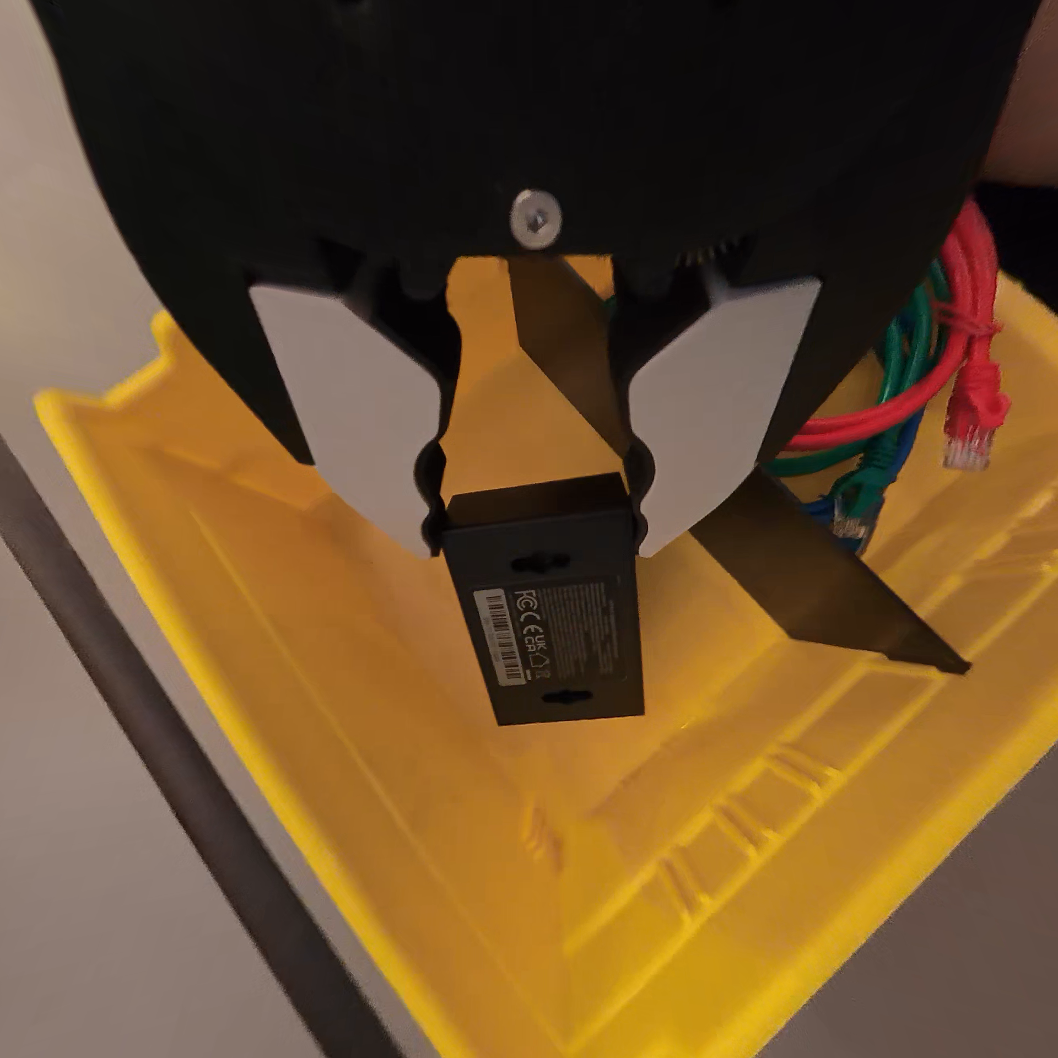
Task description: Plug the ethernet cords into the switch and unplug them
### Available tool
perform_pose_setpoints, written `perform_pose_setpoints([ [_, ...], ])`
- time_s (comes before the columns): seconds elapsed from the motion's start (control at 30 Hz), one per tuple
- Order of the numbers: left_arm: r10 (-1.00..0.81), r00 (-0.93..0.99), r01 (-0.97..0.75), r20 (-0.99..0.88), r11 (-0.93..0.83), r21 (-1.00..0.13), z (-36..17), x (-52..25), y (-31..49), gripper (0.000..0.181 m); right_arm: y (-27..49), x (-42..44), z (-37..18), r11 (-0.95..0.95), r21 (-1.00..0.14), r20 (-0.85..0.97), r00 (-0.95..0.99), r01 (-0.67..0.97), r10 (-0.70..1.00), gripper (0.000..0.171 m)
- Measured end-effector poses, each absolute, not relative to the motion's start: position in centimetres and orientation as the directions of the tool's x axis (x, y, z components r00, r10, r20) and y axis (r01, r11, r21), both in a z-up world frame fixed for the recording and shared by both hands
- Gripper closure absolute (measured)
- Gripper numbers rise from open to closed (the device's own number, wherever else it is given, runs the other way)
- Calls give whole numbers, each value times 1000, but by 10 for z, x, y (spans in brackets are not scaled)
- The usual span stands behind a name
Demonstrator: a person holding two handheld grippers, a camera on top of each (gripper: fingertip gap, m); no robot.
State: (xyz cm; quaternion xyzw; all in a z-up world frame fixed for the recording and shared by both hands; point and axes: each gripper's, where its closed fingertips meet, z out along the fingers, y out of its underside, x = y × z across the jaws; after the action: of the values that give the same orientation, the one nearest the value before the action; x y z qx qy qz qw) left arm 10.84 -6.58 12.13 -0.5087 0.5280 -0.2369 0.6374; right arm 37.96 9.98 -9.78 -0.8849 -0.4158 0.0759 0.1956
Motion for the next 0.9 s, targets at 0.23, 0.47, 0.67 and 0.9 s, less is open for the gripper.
perform_pose_setpoints([
  [0.23,-835,329,-256,-441,371,-893,119,108,-64,103,111,394,-118,-460,-185,1,469,868,883,108],
  [0.47,-826,341,-256,-449,379,-890,125,101,-65,103,112,422,-111,-400,-161,183,426,902,886,113],
  [0.67,-761,475,-313,-441,322,-894,143,58,-52,106,92,428,-14,-505,-613,302,771,607,561,114],
  [0.9,-312,900,-403,-304,-328,-854,103,-127,-4,118,11,501,-46,-824,-515,179,970,237,167,117],
])
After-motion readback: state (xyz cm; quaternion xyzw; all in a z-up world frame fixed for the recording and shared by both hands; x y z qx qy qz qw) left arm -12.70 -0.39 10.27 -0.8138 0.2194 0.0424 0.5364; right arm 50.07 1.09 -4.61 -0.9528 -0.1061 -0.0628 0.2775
